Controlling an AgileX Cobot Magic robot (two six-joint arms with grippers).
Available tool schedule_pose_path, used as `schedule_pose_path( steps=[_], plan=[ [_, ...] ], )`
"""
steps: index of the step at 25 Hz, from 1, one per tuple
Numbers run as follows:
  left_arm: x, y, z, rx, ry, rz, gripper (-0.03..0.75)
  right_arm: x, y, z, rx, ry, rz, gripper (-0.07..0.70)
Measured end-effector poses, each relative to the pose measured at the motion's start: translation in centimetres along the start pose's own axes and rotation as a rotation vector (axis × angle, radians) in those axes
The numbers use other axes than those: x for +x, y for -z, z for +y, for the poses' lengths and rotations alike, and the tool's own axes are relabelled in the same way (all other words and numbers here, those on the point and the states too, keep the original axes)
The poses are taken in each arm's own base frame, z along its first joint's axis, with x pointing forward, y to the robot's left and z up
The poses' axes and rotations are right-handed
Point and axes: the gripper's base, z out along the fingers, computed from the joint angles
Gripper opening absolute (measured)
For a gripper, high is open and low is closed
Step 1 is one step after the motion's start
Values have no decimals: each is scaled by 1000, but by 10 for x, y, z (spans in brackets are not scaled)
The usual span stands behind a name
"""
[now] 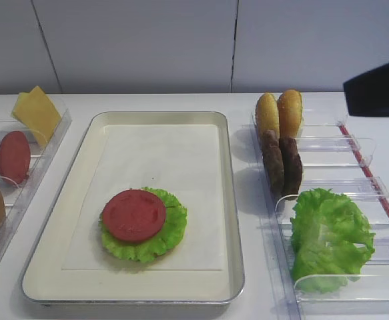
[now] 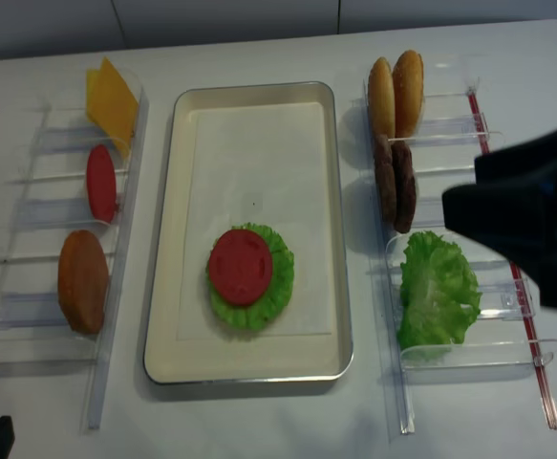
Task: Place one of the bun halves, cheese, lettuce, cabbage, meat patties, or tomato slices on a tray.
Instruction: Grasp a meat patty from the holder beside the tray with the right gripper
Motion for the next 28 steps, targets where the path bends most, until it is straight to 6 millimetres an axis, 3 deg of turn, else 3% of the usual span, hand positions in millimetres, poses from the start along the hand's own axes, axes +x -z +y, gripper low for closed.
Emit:
schedule_pose_path(
  steps=[4, 8, 14, 20, 28],
  plan=[
    [0, 0, 0, 0, 0, 0, 409, -20, -12, -9, -34, 4, 40, 398],
    [0, 0, 0, 0, 2, 0, 409, -35, -38, -10, -63, 34, 134, 398],
    [0, 0, 0, 0, 2, 0, 409, -55, -90, -12, 40, 80, 335, 398],
    [0, 0, 0, 0, 2, 0, 409, -74, -140, -31, 189, 15, 472, 398],
    [0, 0, 0, 0, 2, 0, 409, -74, -179, -66, 397, -150, 571, 398]
  ],
)
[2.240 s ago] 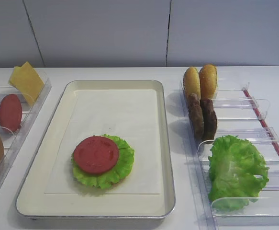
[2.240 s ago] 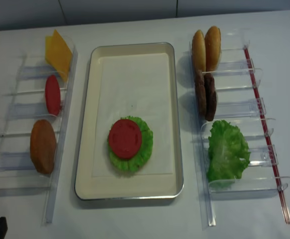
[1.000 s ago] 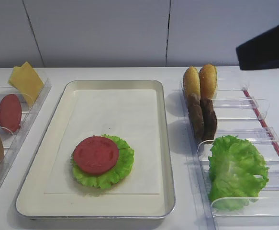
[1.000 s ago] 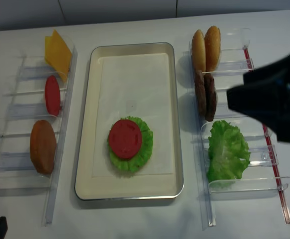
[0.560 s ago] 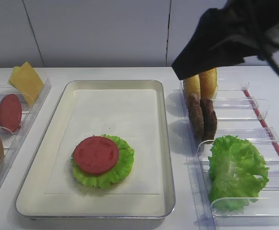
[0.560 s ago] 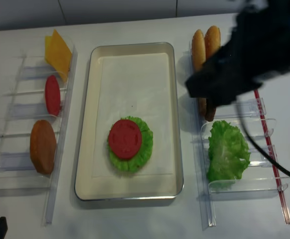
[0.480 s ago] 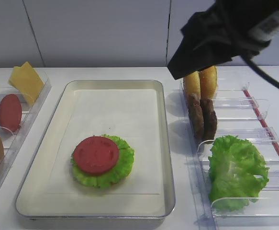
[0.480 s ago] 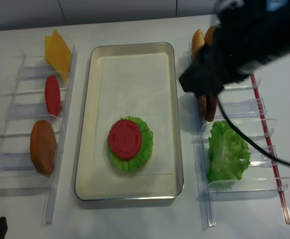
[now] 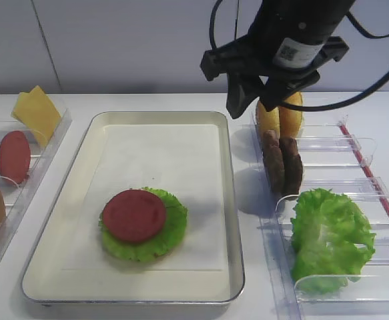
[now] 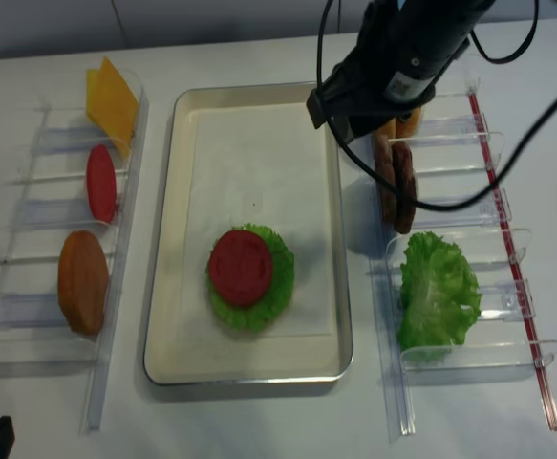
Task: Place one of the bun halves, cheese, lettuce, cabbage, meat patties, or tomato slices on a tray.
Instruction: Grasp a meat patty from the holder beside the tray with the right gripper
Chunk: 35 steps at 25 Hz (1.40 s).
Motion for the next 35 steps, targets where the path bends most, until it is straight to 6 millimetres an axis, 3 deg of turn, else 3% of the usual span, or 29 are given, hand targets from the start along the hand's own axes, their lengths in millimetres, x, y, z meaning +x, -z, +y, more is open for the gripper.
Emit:
schedule_pose_path(
  steps=[6, 24, 35],
  plan=[
    [0, 0, 0, 0, 0, 0, 409, -3, -18, -12, 122, -145, 30, 398],
    [0, 0, 0, 0, 0, 0, 409, -12, -64, -22, 189, -221, 64, 398],
    [0, 0, 0, 0, 0, 0, 409, -11, -78, -25, 222, -231, 111, 398]
  ],
)
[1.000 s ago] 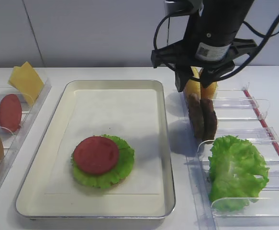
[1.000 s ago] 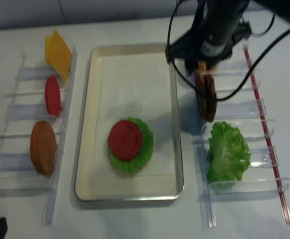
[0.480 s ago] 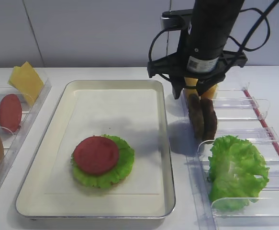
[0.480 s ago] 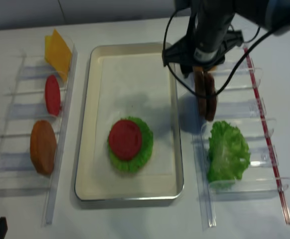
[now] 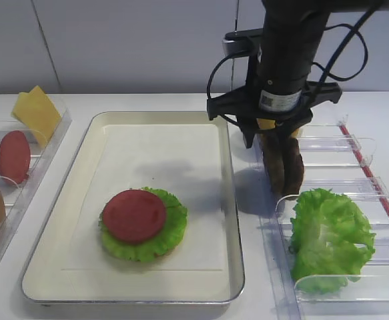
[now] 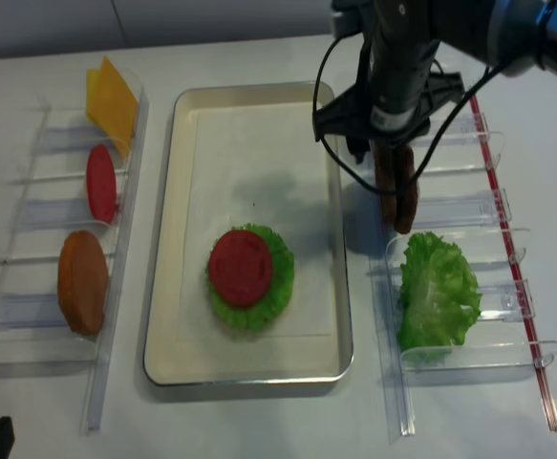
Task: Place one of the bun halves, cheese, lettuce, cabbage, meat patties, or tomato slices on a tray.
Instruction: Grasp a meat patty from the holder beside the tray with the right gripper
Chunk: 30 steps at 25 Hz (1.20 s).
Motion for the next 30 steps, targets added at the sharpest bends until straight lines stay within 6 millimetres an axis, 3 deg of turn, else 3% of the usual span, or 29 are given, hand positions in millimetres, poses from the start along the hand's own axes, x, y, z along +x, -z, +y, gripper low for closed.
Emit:
schedule_pose_path(
  steps=[7, 16, 30],
  plan=[
    [0, 0, 0, 0, 0, 0, 409, 1, -7, 0, 14, -1, 33, 382],
    [0, 0, 0, 0, 0, 0, 409, 3, -7, -2, 35, 4, 54, 160],
    [0, 0, 0, 0, 0, 0, 409, 2, -5, -2, 43, 4, 66, 159]
  ],
)
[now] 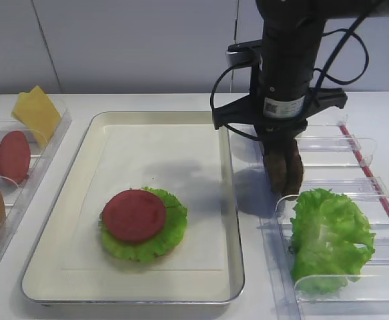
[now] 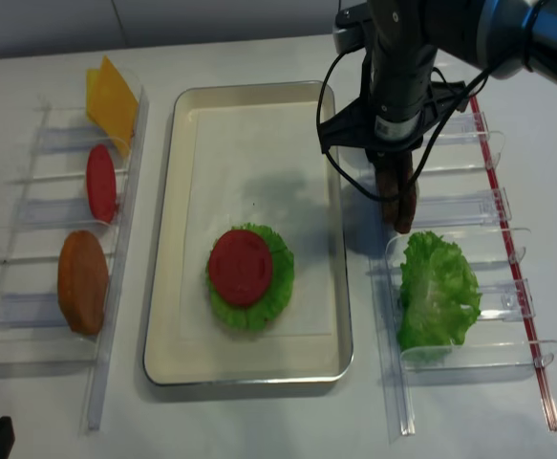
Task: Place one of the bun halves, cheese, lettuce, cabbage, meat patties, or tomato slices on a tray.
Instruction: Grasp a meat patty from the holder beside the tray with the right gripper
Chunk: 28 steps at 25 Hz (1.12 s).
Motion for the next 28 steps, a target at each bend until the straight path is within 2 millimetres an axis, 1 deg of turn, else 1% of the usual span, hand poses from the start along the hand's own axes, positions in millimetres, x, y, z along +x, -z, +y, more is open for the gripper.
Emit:
schedule_pose_path(
  steps=[2, 4, 10, 15, 21, 25, 28],
  plan=[
    [0, 0, 0, 0, 0, 0, 409, -1, 3, 0, 6, -2, 14, 158],
    [0, 0, 0, 0, 0, 0, 409, -4, 11, 0, 6, -3, 15, 158],
    [0, 0, 0, 0, 2, 0, 409, -20, 43, 3, -29, -2, -74, 158],
    [0, 0, 0, 0, 2, 0, 409, -22, 67, 2, -62, -10, -139, 158],
    [0, 0, 0, 0, 2, 0, 409, -13, 91, 2, -125, 13, -171, 158],
    [0, 0, 0, 0, 2, 0, 409, -3, 113, 4, -214, 32, -194, 158],
    [0, 0, 0, 0, 2, 0, 409, 9, 129, 0, -244, 35, -217, 158]
  ],
)
